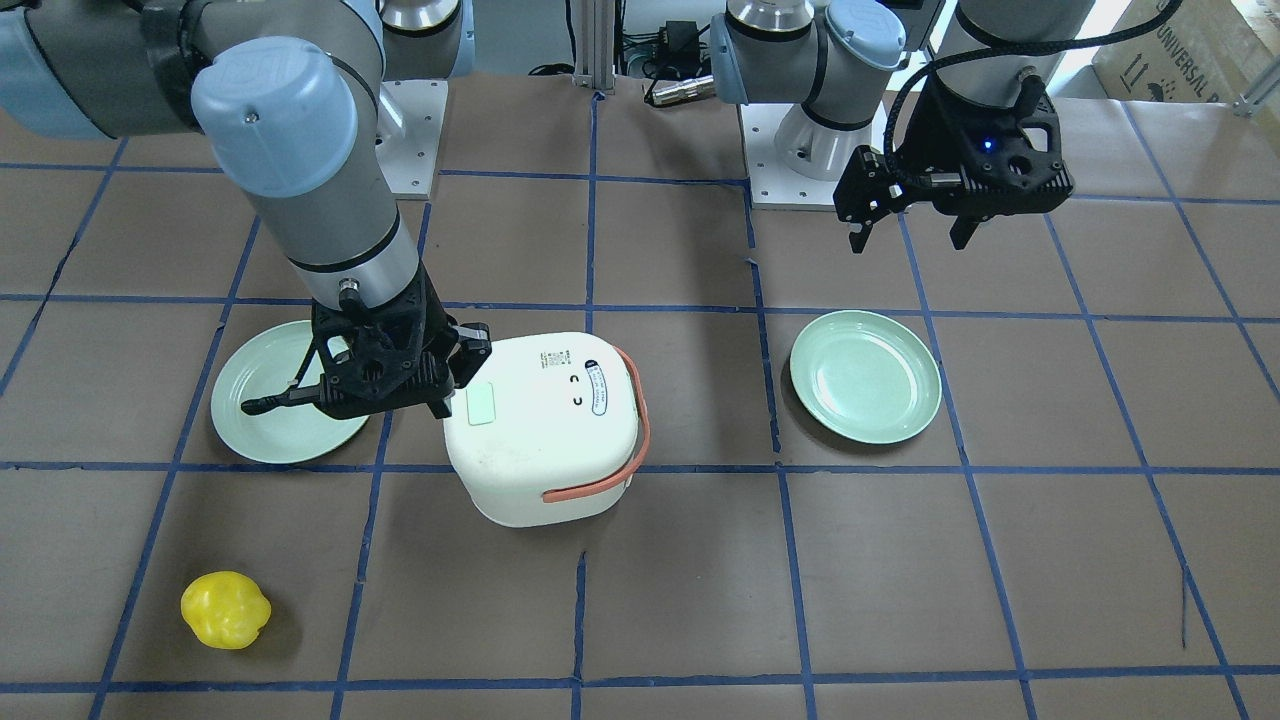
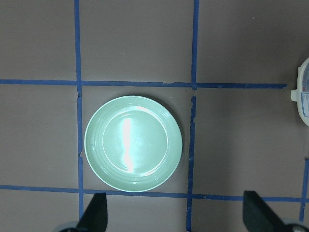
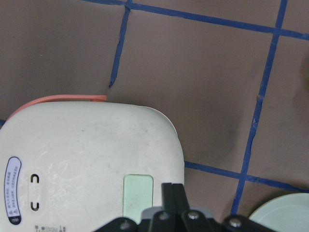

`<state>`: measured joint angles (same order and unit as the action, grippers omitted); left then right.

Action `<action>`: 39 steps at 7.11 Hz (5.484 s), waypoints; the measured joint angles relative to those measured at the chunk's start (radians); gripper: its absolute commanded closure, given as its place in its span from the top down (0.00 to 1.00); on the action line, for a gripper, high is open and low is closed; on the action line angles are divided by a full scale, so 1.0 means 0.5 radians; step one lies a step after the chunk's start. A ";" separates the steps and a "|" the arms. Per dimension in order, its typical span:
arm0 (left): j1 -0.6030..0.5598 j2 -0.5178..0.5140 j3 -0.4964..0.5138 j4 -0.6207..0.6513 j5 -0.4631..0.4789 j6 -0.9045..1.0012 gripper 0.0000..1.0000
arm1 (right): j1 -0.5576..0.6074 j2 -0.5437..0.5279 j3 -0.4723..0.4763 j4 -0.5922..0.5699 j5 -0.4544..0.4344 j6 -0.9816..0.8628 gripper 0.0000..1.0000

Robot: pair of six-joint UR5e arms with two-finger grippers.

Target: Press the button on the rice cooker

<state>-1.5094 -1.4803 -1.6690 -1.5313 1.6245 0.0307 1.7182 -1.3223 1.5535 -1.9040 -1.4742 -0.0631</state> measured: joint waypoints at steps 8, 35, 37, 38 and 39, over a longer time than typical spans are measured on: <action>0.000 0.000 0.000 0.001 0.000 0.000 1.00 | 0.067 0.046 0.008 -0.026 0.003 -0.036 0.08; 0.000 0.000 0.000 0.001 0.000 0.000 1.00 | -0.078 -0.153 -0.238 0.383 -0.034 -0.002 1.00; 0.000 0.000 0.000 0.001 0.000 0.000 1.00 | -0.186 -0.153 -0.250 0.392 -0.032 -0.005 1.00; 0.000 0.000 0.000 0.001 0.000 0.000 1.00 | -0.230 -0.153 -0.245 0.390 -0.033 -0.005 1.00; 0.000 0.000 0.000 0.001 0.000 0.000 1.00 | -0.264 -0.153 -0.235 0.387 -0.035 -0.006 1.00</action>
<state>-1.5094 -1.4803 -1.6689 -1.5309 1.6245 0.0307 1.5863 -1.3990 1.4360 -1.7104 -1.4916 -0.0663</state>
